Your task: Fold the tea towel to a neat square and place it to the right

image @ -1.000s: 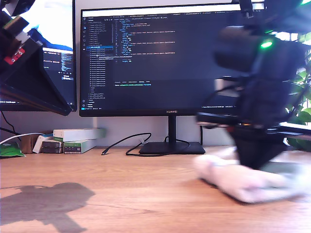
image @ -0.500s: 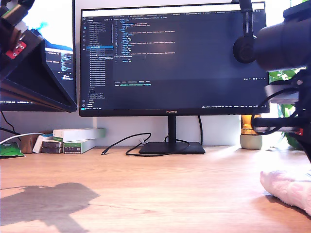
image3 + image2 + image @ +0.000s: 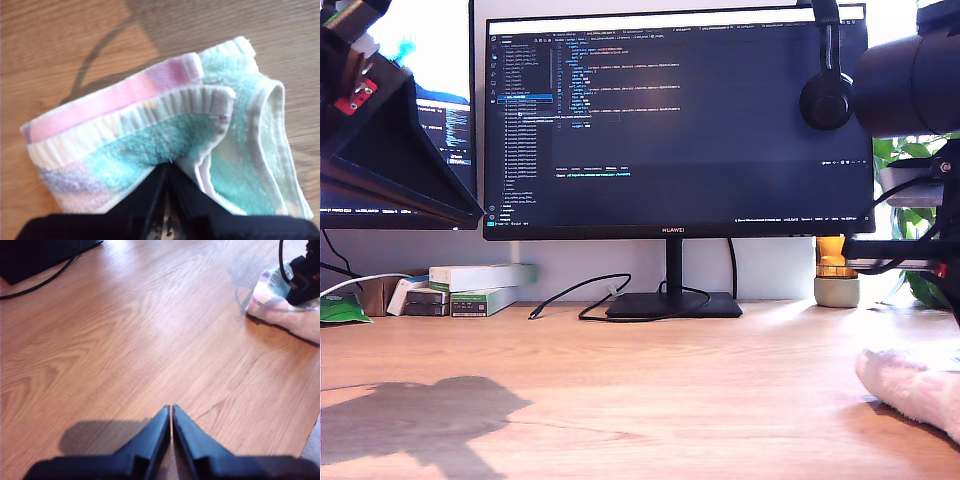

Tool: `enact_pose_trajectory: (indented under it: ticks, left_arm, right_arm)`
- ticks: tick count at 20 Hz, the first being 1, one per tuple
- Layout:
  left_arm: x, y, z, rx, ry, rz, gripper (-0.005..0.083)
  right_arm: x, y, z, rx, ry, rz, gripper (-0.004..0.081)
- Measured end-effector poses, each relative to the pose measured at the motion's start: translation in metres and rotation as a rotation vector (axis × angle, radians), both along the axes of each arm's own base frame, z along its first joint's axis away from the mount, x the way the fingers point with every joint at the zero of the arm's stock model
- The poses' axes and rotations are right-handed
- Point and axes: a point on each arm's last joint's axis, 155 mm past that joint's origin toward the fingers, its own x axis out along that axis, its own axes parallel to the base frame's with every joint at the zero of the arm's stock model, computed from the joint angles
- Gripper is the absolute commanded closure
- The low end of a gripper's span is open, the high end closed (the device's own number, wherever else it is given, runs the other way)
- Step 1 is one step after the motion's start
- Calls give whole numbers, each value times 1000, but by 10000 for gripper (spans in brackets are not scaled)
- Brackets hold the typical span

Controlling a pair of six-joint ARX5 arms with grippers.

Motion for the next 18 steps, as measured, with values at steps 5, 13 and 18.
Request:
enact_pose_trajectory:
  ticks: [5,13,18]
  left_arm:
    - [0,0,0,-1,-1,0,793]
    - [9,-6,18,-63,-55,15,793]
    - [29,-6,45,-126,-159,74,793]
  right_arm:
    - [12,-3,24,-2,-86,-17,783]
    - [59,9,90,-49,-388,190,783]
    - [100,33,136,-76,-650,370,783]
